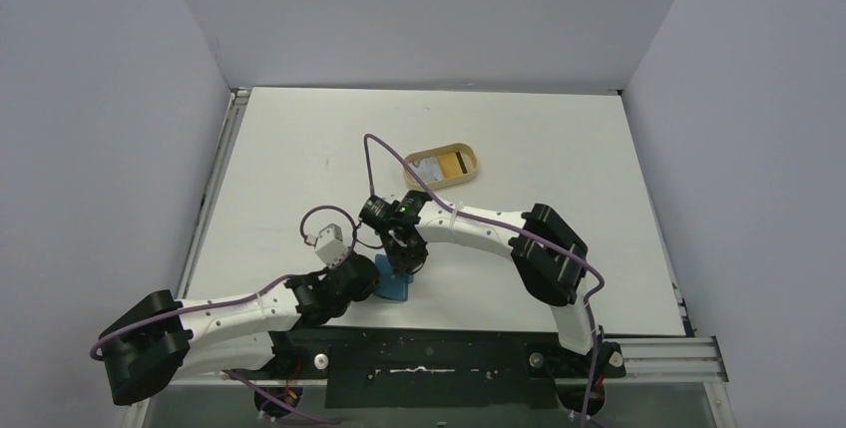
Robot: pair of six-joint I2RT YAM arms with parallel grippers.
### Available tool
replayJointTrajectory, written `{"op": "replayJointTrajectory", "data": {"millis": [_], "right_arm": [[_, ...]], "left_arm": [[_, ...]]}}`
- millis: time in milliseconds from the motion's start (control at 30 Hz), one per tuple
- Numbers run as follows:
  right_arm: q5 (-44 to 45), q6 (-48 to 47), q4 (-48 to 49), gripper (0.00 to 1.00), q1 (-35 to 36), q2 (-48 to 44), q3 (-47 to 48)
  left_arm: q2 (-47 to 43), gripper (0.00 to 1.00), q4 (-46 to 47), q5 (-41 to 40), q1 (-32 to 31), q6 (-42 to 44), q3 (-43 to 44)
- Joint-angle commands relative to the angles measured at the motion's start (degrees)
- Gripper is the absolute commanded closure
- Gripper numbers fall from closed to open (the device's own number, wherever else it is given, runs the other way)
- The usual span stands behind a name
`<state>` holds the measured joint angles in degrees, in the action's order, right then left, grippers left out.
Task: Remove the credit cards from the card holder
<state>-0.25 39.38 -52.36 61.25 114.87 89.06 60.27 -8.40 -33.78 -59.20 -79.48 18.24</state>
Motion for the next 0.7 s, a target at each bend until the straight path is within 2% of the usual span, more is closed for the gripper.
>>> {"op": "replayJointTrajectory", "data": {"millis": [0, 667], "right_arm": [[0.8, 0.2, 0.6, 0.78, 0.4, -2.8, 2.5], [0.7, 0.7, 2.0, 0.81, 0.4, -4.1, 1.7]], "left_arm": [[-0.1, 1.0, 0.7, -0.2, -0.1, -0.5, -0.3], [0.4, 1.0, 1.2, 0.2, -0.2, -0.4, -0.3]]}}
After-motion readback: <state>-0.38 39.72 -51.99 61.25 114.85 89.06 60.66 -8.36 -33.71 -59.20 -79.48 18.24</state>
